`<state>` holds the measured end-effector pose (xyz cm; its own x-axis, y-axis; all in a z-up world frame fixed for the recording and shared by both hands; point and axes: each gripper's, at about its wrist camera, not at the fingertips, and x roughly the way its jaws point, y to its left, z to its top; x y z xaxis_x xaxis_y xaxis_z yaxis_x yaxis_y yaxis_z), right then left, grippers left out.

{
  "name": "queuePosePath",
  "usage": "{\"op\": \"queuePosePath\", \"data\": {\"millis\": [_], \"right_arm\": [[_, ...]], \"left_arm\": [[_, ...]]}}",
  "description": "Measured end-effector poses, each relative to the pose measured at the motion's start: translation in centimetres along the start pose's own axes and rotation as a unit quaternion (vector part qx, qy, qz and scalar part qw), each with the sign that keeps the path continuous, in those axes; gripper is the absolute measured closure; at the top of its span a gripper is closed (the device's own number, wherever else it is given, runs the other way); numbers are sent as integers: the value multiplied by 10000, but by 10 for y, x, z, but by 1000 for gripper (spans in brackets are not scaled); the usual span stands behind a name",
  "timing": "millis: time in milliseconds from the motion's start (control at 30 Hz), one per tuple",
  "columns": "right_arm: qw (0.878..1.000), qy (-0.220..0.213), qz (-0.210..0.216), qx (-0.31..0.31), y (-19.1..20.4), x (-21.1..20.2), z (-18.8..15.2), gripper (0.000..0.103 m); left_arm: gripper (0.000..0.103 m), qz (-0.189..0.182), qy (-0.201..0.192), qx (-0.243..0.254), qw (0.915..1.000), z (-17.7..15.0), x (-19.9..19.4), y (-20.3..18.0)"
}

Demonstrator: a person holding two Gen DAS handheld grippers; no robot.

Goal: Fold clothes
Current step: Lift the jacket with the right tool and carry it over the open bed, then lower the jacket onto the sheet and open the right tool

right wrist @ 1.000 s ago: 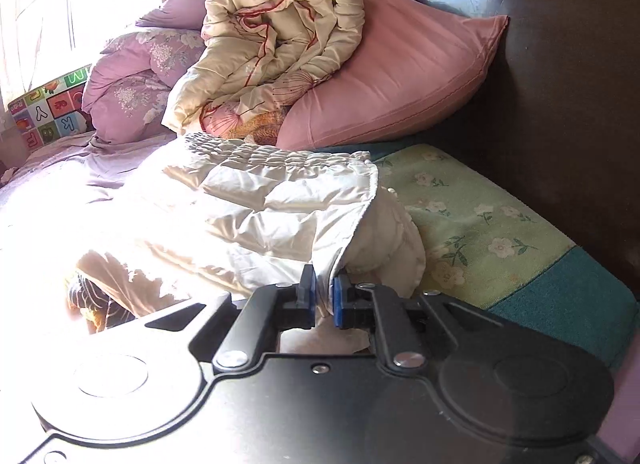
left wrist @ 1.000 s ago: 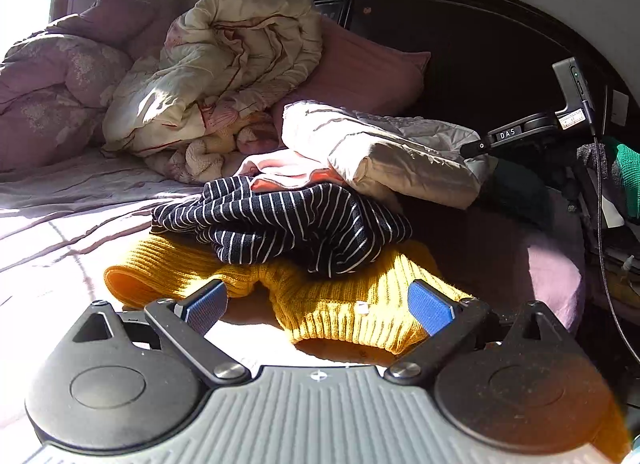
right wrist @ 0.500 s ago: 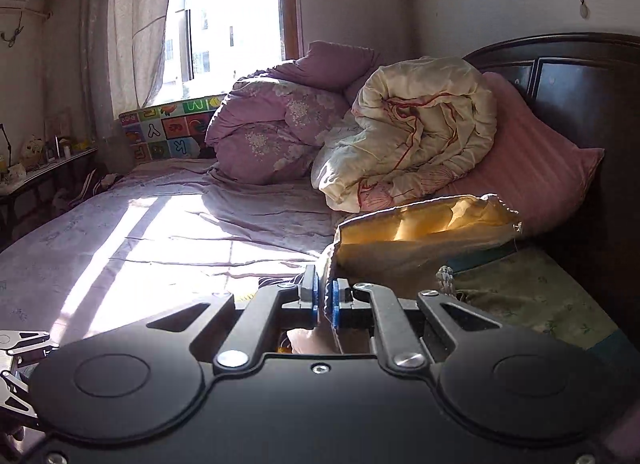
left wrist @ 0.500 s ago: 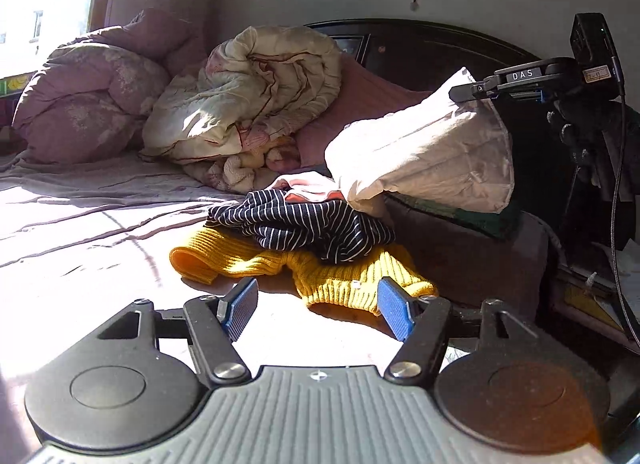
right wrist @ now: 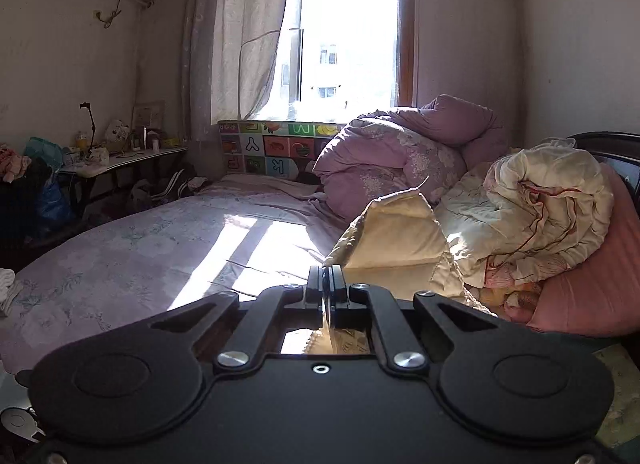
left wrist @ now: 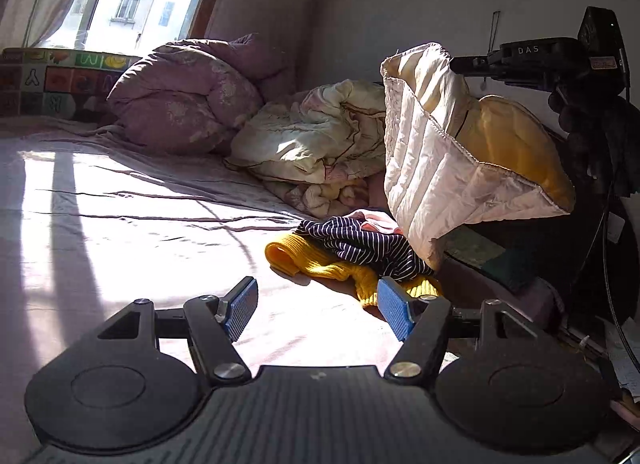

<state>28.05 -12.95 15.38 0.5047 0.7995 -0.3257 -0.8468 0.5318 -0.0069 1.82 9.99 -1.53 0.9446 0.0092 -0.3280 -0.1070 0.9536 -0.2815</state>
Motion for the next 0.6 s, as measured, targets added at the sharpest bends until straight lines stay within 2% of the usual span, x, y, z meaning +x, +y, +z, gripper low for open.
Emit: {"op": "queuePosePath", "data": {"millis": [133,200,300,367,433,500,533,600], "right_arm": [[9988,226,175,-390,54,33,13,99],[9981,458,217,-342,65,46,10,98],[9963,677,37,-524,71,50,-6,97],[9959,804,33,-408,68,46,-18,89],[9949,936,-22,-379,69,43,-25,62],[9932,1098,-146,-355,67,39,-40,57],[9922,1186,-210,-317,65,38,-48,50],[9897,1380,-340,-173,55,36,-69,43]], "left_arm": [[37,-8,16,-213,9998,-8,-18,18],[37,-11,60,-155,9999,-12,-21,19],[36,-22,131,-74,9999,-20,-22,21],[36,38,217,-53,9997,-25,-18,22],[34,99,282,-51,9995,-32,-16,25],[30,46,414,-90,9991,-41,-13,27],[27,26,458,-79,9989,-45,-13,29],[25,66,600,9,9982,-53,-8,28]]}}
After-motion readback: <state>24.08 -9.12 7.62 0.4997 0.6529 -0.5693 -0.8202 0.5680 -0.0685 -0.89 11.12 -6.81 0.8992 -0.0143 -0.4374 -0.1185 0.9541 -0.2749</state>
